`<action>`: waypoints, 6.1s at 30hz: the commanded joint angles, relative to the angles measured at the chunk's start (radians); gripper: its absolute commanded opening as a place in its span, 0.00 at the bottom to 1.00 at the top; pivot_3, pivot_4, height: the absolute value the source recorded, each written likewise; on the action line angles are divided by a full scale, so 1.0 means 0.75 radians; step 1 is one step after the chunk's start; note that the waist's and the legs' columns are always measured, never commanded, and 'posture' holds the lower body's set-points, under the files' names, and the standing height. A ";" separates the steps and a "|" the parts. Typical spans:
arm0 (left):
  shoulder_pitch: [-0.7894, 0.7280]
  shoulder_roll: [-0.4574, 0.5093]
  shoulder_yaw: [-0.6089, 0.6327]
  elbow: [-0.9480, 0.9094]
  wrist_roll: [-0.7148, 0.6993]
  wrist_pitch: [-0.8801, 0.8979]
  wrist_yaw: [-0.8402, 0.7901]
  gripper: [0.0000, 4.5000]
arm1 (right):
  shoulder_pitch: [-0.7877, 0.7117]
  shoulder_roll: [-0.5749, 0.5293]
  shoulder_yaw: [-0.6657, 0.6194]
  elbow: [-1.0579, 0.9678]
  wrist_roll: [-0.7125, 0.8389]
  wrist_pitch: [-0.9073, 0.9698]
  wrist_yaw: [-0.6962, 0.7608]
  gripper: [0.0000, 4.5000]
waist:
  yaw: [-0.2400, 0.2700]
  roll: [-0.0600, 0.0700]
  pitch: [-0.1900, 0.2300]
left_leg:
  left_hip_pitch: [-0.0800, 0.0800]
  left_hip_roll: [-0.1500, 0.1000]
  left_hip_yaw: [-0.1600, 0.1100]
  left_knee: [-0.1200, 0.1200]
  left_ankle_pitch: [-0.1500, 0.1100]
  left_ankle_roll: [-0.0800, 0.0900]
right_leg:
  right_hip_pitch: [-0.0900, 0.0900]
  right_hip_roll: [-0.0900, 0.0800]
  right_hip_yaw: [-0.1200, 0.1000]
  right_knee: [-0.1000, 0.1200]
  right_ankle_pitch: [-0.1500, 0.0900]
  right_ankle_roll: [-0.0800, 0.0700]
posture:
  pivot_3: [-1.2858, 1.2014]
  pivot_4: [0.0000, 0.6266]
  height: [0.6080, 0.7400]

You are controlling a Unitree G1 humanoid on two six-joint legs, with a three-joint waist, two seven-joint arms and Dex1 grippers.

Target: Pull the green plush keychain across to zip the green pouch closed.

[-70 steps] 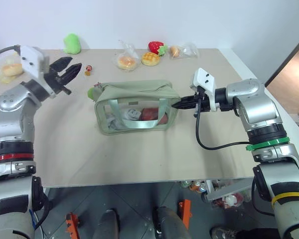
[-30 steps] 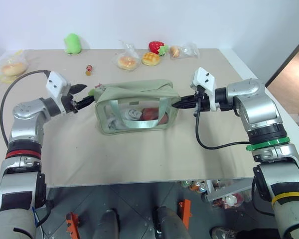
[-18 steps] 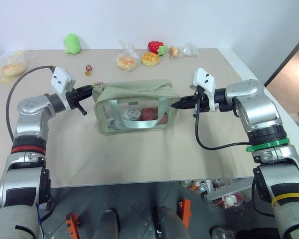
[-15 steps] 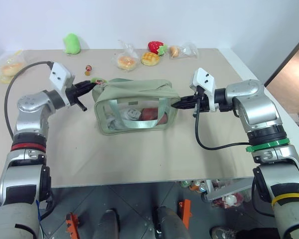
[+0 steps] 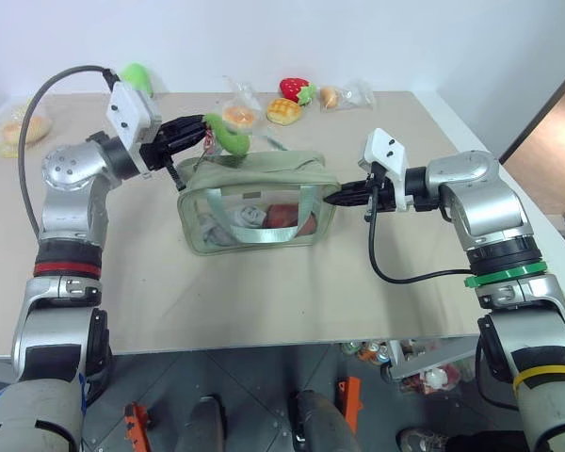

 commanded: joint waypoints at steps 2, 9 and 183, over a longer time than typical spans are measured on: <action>-0.025 0.028 0.042 -0.083 -0.049 0.058 0.019 0.01 | -0.015 -0.009 -0.045 -0.032 0.024 -0.015 -0.007 0.00 | 0.000 0.000 0.000 | 0.000 0.000 0.000 0.000 0.000 0.000 | 0.000 0.000 0.000 0.000 0.000 0.000 | 0.52 0.24 1.00; 0.009 0.052 0.027 -0.173 -0.092 0.187 -0.038 0.01 | -0.022 -0.002 -0.044 -0.019 0.024 -0.025 -0.017 0.00 | 0.001 0.000 0.000 | 0.000 0.000 0.000 0.001 0.000 0.000 | 0.000 0.000 0.000 0.000 0.000 0.000 | 0.52 0.24 1.00; 0.644 0.100 0.137 -0.536 -0.354 0.835 0.119 0.00 | -0.949 0.534 -0.114 1.132 -0.225 -0.563 -0.229 0.00 | -0.009 0.000 0.000 | 0.005 0.000 0.006 -0.002 -0.001 0.001 | -0.001 0.007 0.018 0.004 -0.006 -0.007 | 0.52 0.24 1.00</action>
